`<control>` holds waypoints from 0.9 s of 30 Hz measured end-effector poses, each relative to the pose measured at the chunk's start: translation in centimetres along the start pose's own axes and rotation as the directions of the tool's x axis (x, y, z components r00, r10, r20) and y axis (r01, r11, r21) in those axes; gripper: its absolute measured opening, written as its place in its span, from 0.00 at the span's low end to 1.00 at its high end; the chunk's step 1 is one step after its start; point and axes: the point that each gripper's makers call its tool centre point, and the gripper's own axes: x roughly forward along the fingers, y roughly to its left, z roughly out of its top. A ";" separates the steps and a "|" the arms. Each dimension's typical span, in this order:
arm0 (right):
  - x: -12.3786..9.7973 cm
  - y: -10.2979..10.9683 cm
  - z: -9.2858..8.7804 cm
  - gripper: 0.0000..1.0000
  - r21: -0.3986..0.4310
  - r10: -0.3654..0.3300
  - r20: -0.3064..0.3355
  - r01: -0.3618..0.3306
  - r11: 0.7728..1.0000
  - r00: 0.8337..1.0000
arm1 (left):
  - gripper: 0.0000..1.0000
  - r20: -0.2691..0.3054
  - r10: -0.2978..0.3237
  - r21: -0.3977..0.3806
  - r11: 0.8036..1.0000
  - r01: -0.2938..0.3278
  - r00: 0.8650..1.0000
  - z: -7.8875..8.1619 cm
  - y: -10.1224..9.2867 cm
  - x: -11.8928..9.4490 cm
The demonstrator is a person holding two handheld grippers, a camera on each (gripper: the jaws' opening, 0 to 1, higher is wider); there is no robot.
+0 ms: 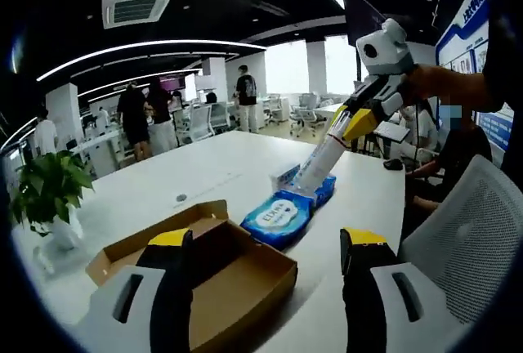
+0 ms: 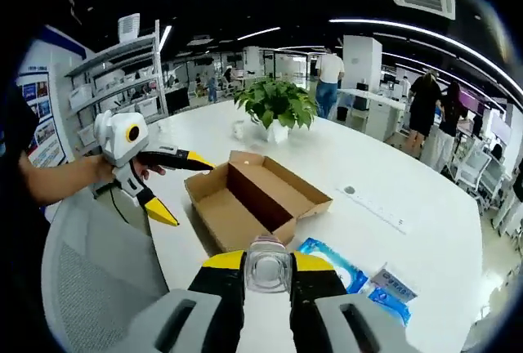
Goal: Operate the shoe box by opening the lid, removing the specified soft item, and placing it in the target area until the item is outside and the box remains undamaged.
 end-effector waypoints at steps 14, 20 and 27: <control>0.0 -3.1 1.9 0.16 -0.135 0.014 -0.077 -0.024 0.991 0.997 | 0.98 -0.026 0.083 0.006 0.997 -0.083 0.996 -0.7 1.4 -0.2; 0.4 -5.1 1.8 0.16 -0.192 0.005 -0.128 -0.030 0.981 0.992 | 1.00 -0.029 0.090 -0.016 0.996 -0.091 0.995 -0.8 1.8 -0.4; 0.9 -7.4 2.4 0.16 -0.254 -0.010 -0.163 -0.032 0.967 0.987 | 1.00 -0.033 0.100 -0.041 0.994 -0.101 0.994 -0.8 2.0 -0.7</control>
